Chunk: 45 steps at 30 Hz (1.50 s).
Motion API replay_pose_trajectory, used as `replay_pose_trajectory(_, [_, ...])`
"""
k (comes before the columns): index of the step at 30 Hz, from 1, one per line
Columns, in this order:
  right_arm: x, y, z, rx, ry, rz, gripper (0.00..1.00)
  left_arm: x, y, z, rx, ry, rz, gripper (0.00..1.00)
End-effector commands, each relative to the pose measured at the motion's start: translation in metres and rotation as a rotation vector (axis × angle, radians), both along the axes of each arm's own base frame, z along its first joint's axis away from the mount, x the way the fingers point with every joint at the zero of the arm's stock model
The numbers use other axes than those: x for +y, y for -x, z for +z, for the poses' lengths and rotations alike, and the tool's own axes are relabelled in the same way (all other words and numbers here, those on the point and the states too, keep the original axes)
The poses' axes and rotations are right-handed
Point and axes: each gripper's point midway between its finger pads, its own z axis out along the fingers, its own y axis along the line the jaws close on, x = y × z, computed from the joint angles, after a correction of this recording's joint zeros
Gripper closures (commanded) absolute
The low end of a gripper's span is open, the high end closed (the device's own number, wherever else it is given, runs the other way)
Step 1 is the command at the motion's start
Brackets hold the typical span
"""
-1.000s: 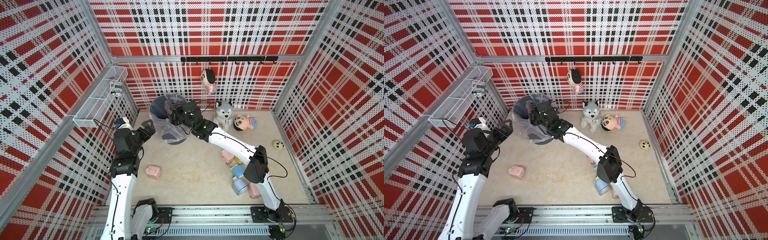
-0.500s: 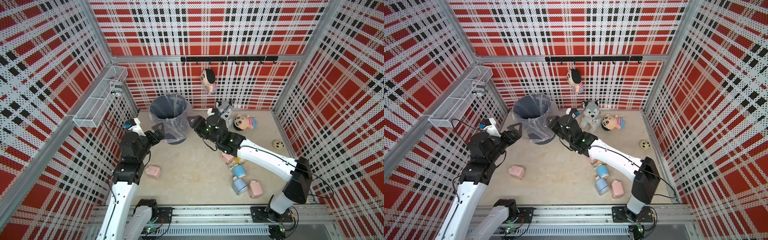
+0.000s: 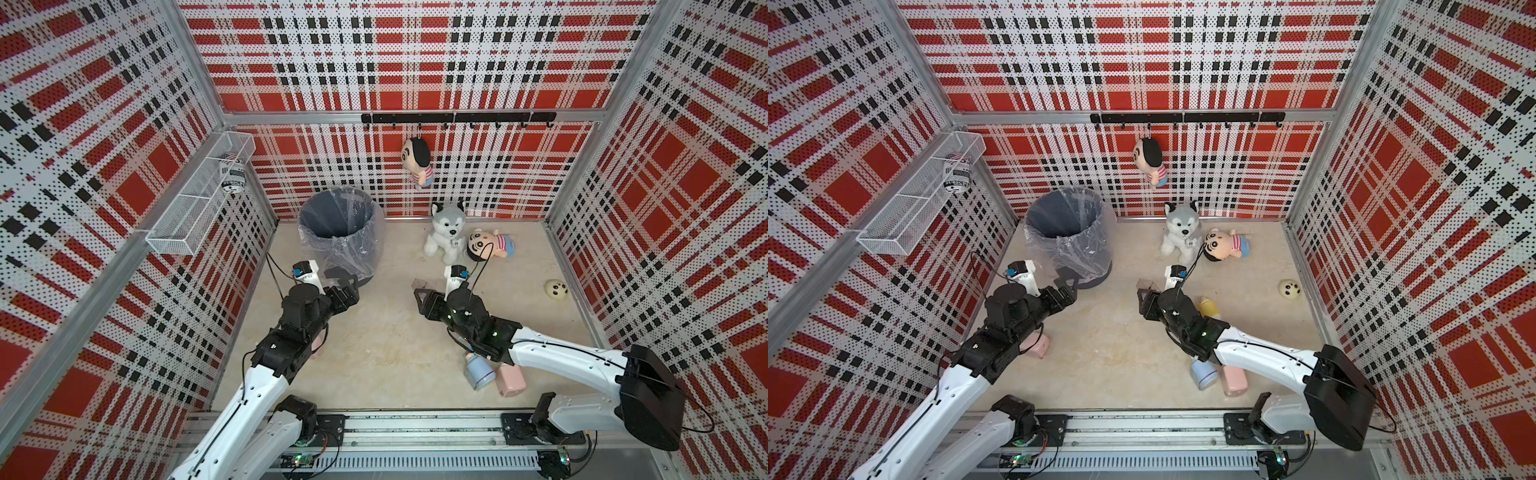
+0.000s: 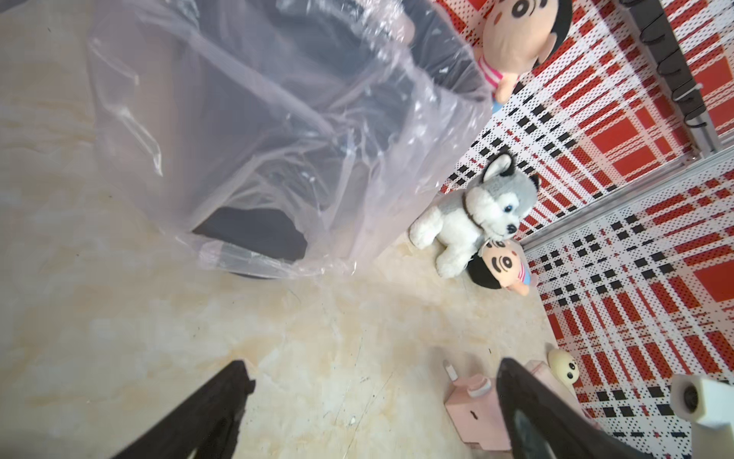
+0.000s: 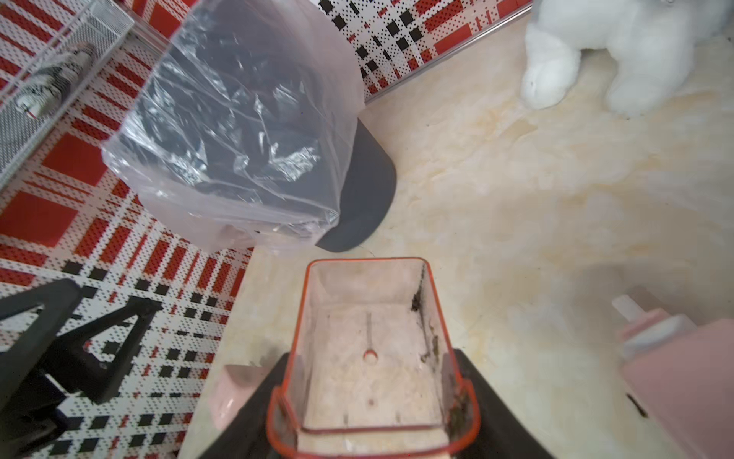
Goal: Take out the pencil sharpener tray and clean the shavings
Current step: Place the container at the center of the board.
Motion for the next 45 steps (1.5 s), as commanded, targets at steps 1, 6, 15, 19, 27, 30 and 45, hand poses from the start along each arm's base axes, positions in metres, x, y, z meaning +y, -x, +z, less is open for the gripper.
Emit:
replay_pose_trajectory(1, [0.009, 0.008, 0.021, -0.138, -0.019, 0.052, 0.48, 0.0, -0.004, 0.0, -0.029, 0.025, 0.022, 0.02])
replay_pose_trajectory(6, [0.035, 0.024, 0.004, -0.206, 0.064, 0.175, 0.49, -0.001, -0.006, -0.007, -0.03, 0.016, 0.016, 0.02])
replay_pose_trajectory(15, [0.082, 0.046, -0.033, -0.3, 0.183, 0.412, 0.53, 0.037, -0.014, -0.026, -0.008, 0.091, 0.055, 0.02])
replay_pose_trajectory(19, [0.101, 0.059, -0.047, -0.348, 0.244, 0.496, 0.54, 0.063, -0.011, -0.038, 0.019, 0.123, 0.112, 0.02])
replay_pose_trajectory(27, [0.155, 0.086, -0.08, -0.41, 0.333, 0.7, 0.54, 0.077, -0.009, -0.039, 0.016, 0.127, 0.164, 0.02])
replay_pose_trajectory(30, [0.174, 0.092, -0.093, -0.425, 0.347, 0.756, 0.53, 0.078, -0.009, -0.041, 0.024, 0.126, 0.164, 0.02])
replay_pose_trajectory(45, [0.241, 0.105, -0.152, -0.453, 0.483, 0.91, 0.41, 0.079, -0.008, -0.039, 0.016, 0.121, 0.169, 0.02])
